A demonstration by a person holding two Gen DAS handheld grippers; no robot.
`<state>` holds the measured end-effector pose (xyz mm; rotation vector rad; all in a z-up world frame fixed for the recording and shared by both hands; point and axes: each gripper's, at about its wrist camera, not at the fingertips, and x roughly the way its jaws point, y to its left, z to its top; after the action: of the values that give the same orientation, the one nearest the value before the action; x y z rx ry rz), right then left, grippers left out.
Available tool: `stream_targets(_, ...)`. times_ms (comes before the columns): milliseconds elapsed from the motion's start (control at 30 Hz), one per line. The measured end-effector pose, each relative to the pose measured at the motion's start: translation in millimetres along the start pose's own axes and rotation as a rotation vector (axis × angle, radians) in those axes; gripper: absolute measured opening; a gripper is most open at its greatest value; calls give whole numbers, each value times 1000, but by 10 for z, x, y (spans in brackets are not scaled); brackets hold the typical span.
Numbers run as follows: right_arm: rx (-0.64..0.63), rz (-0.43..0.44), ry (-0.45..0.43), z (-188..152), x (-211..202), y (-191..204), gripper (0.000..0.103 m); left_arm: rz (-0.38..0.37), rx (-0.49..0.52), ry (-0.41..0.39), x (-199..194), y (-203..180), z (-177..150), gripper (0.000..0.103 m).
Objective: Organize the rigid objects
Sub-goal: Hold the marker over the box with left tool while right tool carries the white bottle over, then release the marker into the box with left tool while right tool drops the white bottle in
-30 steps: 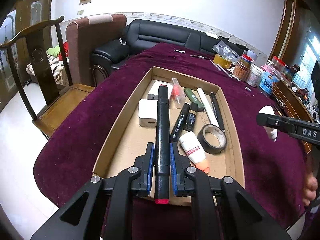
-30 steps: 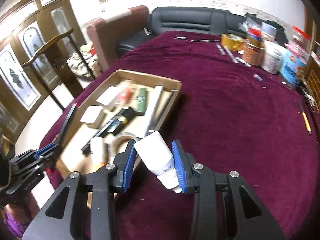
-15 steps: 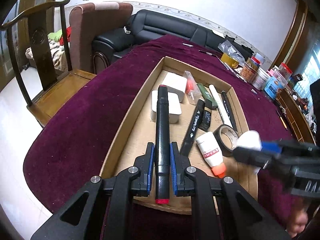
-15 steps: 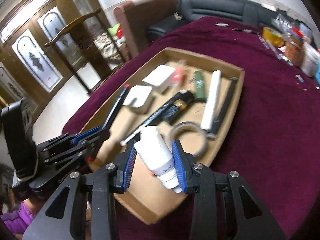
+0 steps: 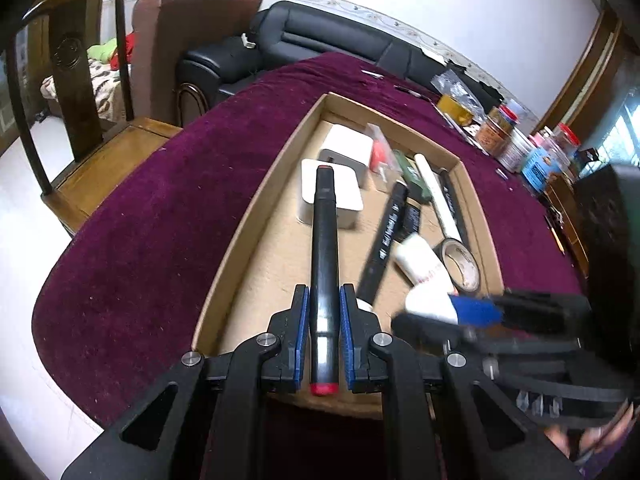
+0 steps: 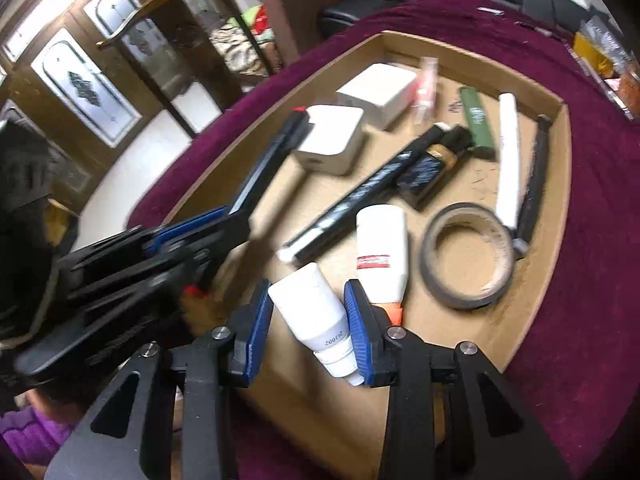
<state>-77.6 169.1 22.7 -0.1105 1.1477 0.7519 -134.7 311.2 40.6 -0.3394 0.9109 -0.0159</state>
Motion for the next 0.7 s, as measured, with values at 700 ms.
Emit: stream_targets(700,73,73,-18,31,-13,-182,35,-2,61,98,20,-105,7,12)
